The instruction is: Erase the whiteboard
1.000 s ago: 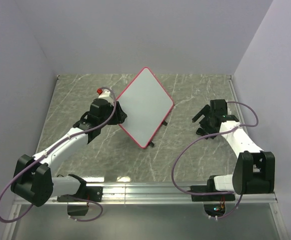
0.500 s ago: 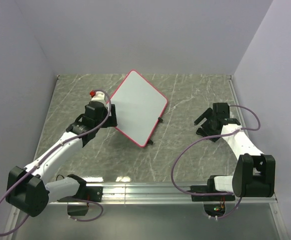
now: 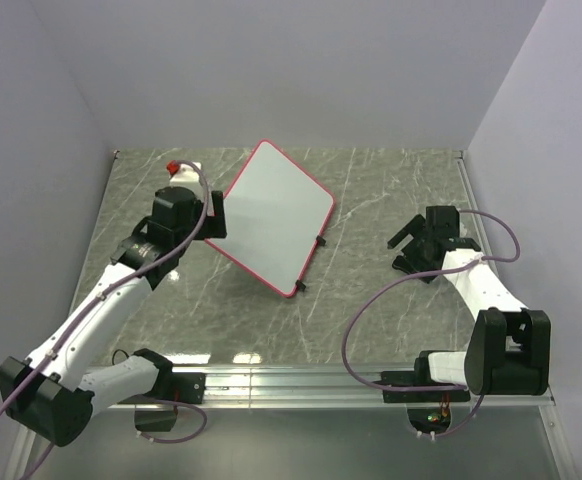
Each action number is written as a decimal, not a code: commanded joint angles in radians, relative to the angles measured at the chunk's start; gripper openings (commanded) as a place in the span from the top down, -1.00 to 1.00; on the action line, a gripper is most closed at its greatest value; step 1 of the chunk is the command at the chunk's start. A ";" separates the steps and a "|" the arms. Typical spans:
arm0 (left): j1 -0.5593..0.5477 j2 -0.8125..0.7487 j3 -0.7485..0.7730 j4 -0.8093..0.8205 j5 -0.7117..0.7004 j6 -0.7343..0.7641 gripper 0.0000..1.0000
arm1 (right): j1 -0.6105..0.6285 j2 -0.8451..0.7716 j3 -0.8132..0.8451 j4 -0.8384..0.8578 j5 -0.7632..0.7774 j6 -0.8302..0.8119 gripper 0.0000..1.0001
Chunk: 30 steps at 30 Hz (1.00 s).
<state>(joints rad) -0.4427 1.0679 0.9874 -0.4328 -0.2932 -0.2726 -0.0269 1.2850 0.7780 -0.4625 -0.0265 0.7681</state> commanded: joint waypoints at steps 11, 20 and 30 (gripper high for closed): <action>0.002 -0.054 0.258 0.014 -0.032 0.010 -0.98 | 0.062 -0.179 0.217 0.054 -0.133 -0.075 -0.97; 0.004 -0.003 0.300 0.072 0.026 -0.149 -0.99 | 0.081 -0.239 0.519 0.032 -0.306 -0.105 -0.99; 0.004 -0.017 0.204 0.279 -0.134 -0.158 -0.99 | 0.087 -0.346 0.443 0.142 -0.372 -0.004 -0.99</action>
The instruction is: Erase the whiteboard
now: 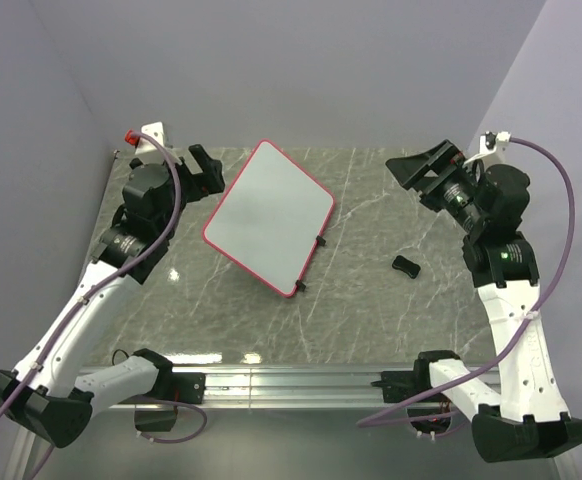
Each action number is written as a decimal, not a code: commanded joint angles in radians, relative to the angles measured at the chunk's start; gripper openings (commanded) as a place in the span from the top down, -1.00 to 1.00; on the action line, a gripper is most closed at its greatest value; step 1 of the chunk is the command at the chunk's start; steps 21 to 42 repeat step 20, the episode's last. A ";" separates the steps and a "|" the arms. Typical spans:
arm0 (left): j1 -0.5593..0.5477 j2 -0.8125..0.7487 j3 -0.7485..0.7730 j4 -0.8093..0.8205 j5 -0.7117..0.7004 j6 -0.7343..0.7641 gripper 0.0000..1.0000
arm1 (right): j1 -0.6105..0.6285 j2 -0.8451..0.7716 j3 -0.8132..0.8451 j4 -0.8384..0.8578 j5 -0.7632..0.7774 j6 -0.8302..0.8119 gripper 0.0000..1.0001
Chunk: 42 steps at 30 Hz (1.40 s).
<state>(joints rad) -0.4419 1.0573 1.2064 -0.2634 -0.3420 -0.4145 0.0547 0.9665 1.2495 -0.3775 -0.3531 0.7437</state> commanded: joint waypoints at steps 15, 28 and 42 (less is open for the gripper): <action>0.005 0.185 0.082 0.182 -0.123 0.022 -0.98 | 0.005 -0.133 -0.145 0.042 -0.099 0.079 -0.99; 0.005 0.236 0.093 0.190 -0.150 0.065 -0.97 | 0.011 -0.158 -0.131 -0.027 -0.011 0.013 -0.99; 0.005 0.236 0.093 0.190 -0.150 0.065 -0.97 | 0.011 -0.158 -0.131 -0.027 -0.011 0.013 -0.99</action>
